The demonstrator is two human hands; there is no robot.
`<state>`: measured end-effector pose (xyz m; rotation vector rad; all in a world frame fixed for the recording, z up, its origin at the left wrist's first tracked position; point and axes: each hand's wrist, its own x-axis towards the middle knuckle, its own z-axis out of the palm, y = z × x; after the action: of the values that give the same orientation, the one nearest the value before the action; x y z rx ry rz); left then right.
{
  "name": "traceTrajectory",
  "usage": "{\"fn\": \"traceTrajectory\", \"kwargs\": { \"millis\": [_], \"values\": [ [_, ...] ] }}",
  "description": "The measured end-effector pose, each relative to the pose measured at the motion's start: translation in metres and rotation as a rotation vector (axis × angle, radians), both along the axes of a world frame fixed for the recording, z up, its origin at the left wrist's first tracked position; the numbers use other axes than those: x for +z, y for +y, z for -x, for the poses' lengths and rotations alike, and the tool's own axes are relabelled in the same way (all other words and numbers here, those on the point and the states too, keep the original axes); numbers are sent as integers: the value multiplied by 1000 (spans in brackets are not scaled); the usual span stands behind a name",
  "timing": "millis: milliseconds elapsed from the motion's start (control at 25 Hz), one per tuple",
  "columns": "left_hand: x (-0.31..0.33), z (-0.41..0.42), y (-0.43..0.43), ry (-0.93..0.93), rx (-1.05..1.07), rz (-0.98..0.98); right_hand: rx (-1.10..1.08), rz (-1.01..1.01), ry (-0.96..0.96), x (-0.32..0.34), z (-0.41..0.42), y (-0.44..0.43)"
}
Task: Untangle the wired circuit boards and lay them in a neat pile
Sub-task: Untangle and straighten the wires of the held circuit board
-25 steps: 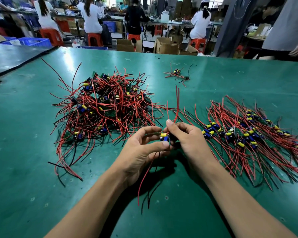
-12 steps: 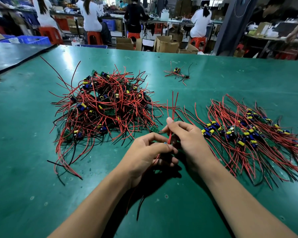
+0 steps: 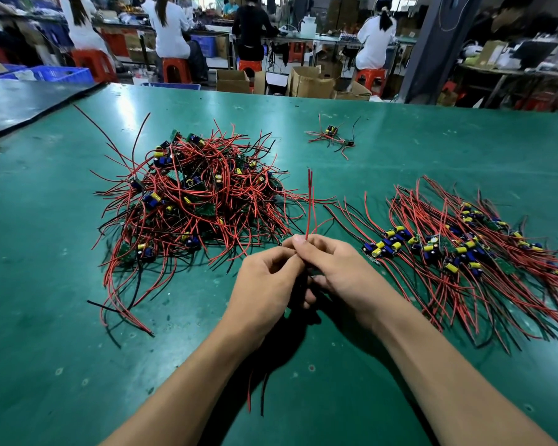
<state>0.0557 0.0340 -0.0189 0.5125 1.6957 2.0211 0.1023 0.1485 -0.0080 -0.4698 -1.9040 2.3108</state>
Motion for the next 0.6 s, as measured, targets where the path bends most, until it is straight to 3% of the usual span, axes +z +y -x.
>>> {"fn": "traceTrajectory", "kwargs": {
  "millis": [400, 600],
  "values": [
    [1, 2, -4, 25, -83, -35, 35, 0, -71, 5, 2, 4],
    [0, 2, -7, 75, -100, 27, -67, 204, -72, 10, 4, 13]
  ]
}}
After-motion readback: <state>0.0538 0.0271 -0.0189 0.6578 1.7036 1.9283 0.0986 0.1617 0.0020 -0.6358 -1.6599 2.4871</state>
